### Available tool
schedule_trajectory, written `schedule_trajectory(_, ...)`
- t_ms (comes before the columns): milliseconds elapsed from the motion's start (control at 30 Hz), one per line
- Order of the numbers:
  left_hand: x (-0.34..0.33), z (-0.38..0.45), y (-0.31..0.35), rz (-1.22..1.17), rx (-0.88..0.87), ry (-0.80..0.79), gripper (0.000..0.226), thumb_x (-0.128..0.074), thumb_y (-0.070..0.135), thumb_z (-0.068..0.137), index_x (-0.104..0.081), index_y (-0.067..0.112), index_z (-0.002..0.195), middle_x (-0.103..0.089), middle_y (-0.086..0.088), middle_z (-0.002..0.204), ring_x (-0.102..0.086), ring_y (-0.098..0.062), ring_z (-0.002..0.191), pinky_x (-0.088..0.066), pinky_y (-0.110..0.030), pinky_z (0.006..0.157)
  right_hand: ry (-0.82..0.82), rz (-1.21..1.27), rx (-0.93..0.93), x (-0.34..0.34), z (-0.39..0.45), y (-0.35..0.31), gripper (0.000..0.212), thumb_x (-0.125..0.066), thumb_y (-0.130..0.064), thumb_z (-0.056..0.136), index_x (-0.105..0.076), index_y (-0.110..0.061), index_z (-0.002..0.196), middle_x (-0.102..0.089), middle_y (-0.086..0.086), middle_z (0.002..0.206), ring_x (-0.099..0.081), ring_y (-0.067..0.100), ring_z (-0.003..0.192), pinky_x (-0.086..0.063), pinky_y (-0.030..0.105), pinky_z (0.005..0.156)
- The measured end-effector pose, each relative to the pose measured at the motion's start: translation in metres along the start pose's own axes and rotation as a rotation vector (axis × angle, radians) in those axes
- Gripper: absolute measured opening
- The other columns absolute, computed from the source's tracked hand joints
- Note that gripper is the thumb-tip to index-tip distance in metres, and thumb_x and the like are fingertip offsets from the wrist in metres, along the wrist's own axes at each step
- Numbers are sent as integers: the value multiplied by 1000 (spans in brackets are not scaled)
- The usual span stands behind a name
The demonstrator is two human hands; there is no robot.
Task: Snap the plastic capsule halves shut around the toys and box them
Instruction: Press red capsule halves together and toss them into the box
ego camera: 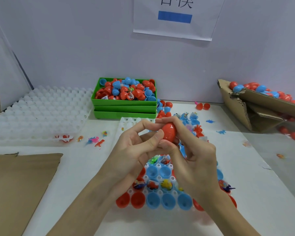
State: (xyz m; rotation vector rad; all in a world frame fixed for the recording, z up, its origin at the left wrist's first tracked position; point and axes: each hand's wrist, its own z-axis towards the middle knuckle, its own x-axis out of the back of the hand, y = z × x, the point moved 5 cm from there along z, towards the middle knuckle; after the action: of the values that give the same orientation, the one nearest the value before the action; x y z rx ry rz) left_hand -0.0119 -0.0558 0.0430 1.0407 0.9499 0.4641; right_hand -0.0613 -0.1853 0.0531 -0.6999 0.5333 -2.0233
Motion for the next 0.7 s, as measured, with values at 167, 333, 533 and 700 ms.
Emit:
schedule_trajectory(167,2,2,-2,-27,22,-6,17,-75,25,88,-74,18,103,-71,-32,114,-73,-37,105,-59,-33,91,7,-48,16,1,2,1,37,-69,-22,98,-66,-7,131,-75,-6,102,-67,-1,83,-50,10,77)
schedule_trajectory(333,0,2,0,-146,117,-170,40,-72,24,96,-61,3,128,-70,-30,120,-70,-42,111,-57,-40,98,29,-117,29,-1,1,0,44,-74,-26,94,-66,-5,132,-76,-4,113,-70,-1,91,-51,10,84)
schedule_trajectory(533,9,-1,12,-1,124,-161,29,-71,16,96,-66,0,121,-69,-36,115,-72,-43,109,-58,-39,94,-19,-108,56,-5,-1,-5,52,-74,-25,91,-62,-6,138,-74,-5,123,-70,-4,99,-50,9,89)
schedule_trajectory(700,12,0,9,58,137,-68,34,-70,13,91,-65,-6,119,-72,-36,110,-75,-43,101,-61,-39,88,-32,-98,62,-4,-1,-1,53,-77,-18,89,-61,-3,138,-72,-2,127,-70,4,111,-52,13,95)
